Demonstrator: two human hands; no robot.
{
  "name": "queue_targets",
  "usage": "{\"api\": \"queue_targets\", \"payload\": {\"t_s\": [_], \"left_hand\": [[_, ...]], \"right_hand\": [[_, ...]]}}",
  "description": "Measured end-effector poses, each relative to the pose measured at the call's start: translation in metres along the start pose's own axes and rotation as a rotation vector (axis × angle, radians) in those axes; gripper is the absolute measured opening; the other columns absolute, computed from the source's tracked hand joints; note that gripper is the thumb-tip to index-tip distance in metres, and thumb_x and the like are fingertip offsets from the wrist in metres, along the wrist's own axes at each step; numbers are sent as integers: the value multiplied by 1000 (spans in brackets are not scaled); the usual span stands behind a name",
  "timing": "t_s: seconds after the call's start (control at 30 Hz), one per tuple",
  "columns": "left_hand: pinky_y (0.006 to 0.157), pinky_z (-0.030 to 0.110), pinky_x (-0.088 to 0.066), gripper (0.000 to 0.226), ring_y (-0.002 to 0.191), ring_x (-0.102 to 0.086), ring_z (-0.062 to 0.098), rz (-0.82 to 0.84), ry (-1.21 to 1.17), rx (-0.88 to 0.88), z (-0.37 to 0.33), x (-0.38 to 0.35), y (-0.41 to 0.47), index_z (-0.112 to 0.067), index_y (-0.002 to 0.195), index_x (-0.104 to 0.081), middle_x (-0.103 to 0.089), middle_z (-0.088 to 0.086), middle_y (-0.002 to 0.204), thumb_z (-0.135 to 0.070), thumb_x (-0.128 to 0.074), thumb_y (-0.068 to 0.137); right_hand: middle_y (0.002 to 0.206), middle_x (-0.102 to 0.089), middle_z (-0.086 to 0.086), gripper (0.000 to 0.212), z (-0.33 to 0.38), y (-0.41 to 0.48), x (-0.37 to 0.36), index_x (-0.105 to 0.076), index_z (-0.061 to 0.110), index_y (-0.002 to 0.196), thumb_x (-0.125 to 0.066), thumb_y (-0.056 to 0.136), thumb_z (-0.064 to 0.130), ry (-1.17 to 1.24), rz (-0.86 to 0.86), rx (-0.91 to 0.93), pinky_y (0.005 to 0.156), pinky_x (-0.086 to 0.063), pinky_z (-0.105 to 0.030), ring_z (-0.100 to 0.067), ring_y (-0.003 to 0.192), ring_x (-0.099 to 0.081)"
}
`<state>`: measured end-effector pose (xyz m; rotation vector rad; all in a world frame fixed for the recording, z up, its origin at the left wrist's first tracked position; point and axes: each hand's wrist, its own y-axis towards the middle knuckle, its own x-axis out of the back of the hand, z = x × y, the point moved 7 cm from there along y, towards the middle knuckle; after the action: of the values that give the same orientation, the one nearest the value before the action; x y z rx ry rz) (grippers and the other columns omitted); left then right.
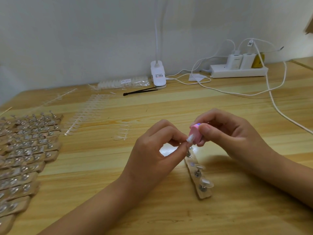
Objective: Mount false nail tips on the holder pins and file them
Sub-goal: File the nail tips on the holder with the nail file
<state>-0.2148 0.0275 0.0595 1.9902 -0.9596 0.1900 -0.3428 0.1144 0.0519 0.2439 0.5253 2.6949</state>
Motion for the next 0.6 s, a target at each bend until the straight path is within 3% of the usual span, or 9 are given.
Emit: {"api": "queue_targets", "payload": {"t_s": [0.23, 0.6], "left_hand": [[66, 38, -52, 7, 75, -62, 20, 0, 15, -3, -1, -2, -1, -3, 83, -70, -60, 4, 80, -9, -72, 86], [69, 28, -53, 7, 76, -62, 16, 8, -6, 2, 0, 0, -1, -3, 82, -70, -61, 2, 81, -8, -73, 86]], "right_hand": [[79, -70, -3, 22, -3, 1, -1, -68, 8, 93, -63, 89, 30, -17, 20, -24, 71, -54, -21, -9, 72, -64], [79, -70, -7, 21, 1, 0, -1, -66, 5, 95, -66, 92, 25, -14, 25, 3, 71, -54, -23, -12, 73, -65]]}}
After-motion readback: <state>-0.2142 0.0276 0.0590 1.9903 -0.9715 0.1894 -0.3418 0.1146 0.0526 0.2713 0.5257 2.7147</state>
